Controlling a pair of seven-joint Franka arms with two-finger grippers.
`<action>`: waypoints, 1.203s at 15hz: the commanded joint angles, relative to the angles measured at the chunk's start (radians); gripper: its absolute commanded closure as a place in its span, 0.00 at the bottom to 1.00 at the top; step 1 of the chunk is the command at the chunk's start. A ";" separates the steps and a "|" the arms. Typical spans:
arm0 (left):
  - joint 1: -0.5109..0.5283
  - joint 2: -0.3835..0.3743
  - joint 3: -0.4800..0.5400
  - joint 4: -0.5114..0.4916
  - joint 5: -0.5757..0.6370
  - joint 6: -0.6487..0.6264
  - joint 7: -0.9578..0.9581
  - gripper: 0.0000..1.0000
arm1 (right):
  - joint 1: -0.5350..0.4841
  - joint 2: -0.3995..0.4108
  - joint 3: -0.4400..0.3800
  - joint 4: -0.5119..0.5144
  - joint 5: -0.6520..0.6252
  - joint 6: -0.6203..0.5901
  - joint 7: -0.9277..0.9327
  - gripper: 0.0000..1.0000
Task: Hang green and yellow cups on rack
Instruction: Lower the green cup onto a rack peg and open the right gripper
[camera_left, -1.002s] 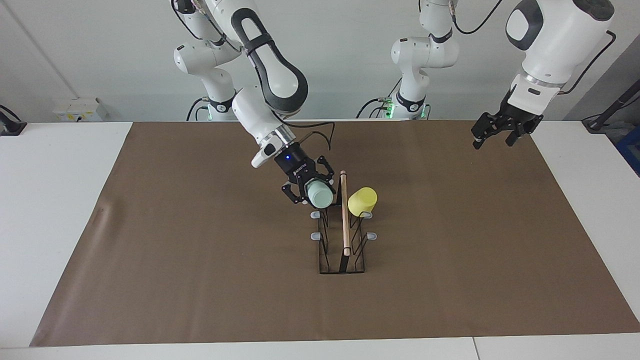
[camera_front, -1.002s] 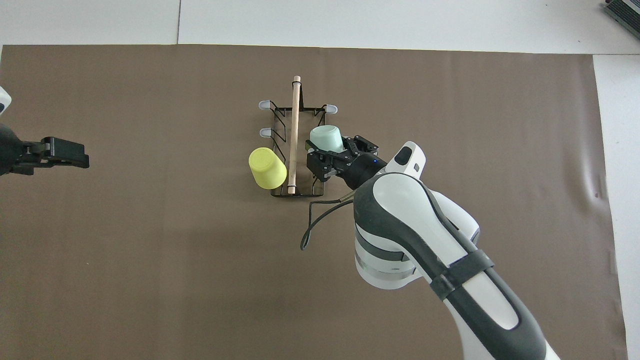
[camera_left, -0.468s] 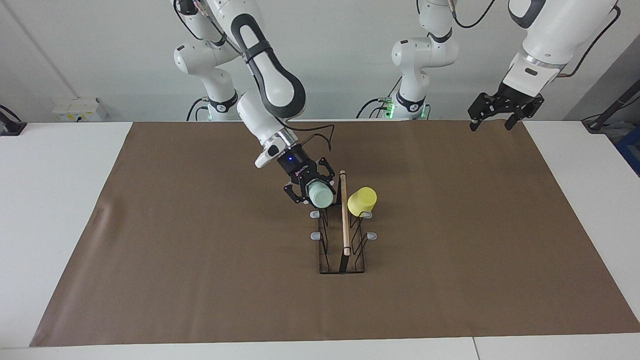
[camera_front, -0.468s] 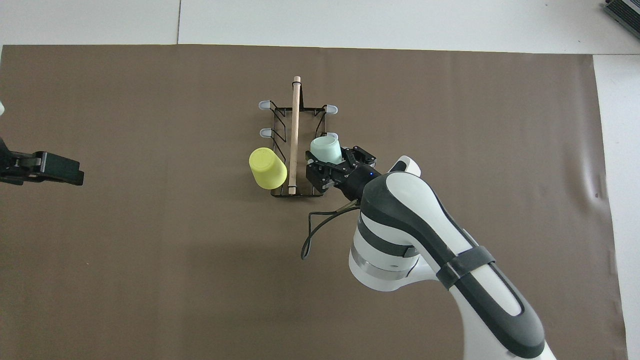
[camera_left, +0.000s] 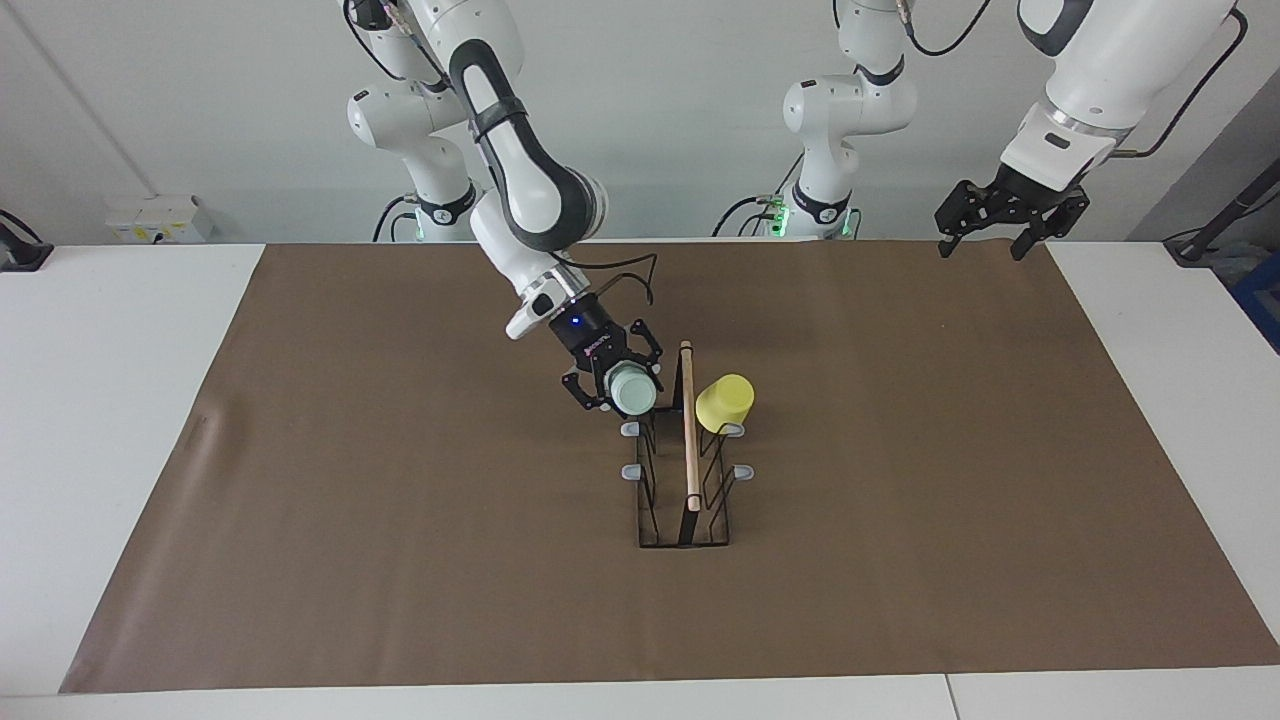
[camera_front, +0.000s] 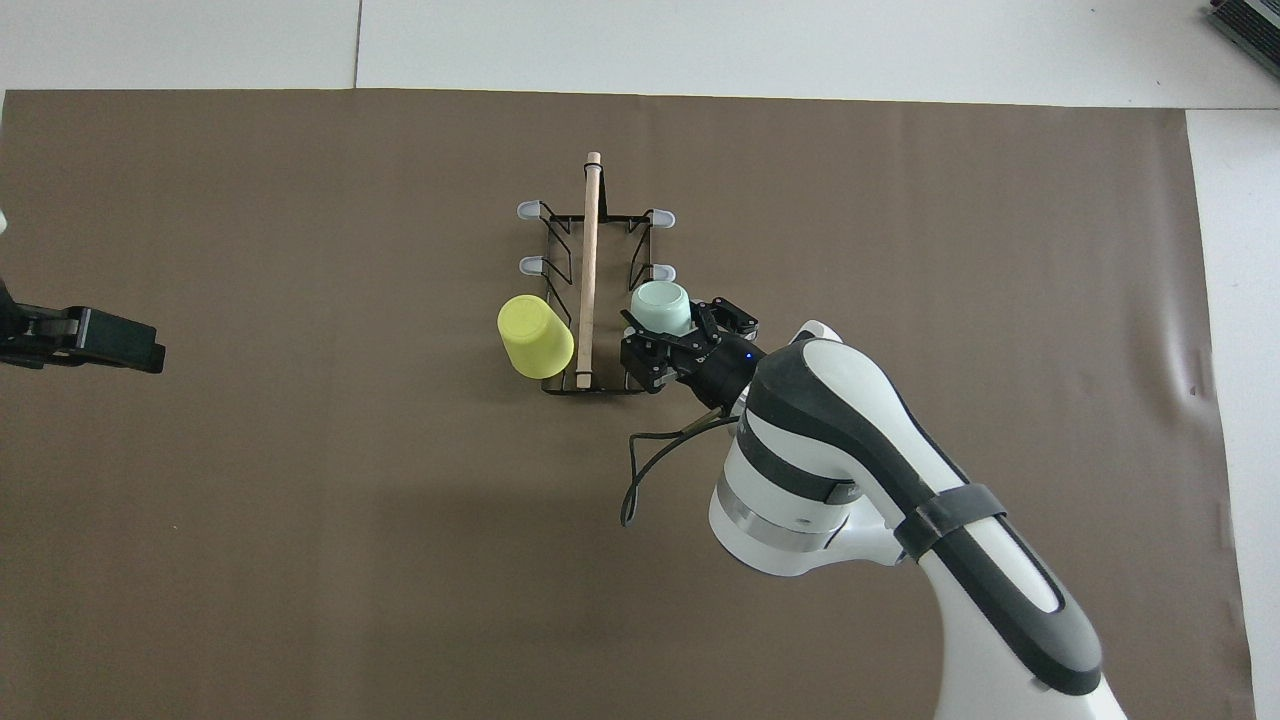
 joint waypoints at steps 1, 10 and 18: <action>0.020 -0.002 -0.012 -0.001 -0.004 -0.012 0.024 0.00 | -0.012 -0.018 0.004 -0.032 0.110 -0.044 -0.096 1.00; 0.017 -0.008 -0.012 -0.005 -0.004 -0.021 0.016 0.00 | -0.014 -0.017 0.004 -0.052 0.157 -0.046 -0.145 1.00; 0.017 -0.008 -0.012 -0.005 -0.004 -0.021 0.016 0.00 | -0.024 -0.014 0.004 -0.024 0.151 -0.038 -0.130 0.00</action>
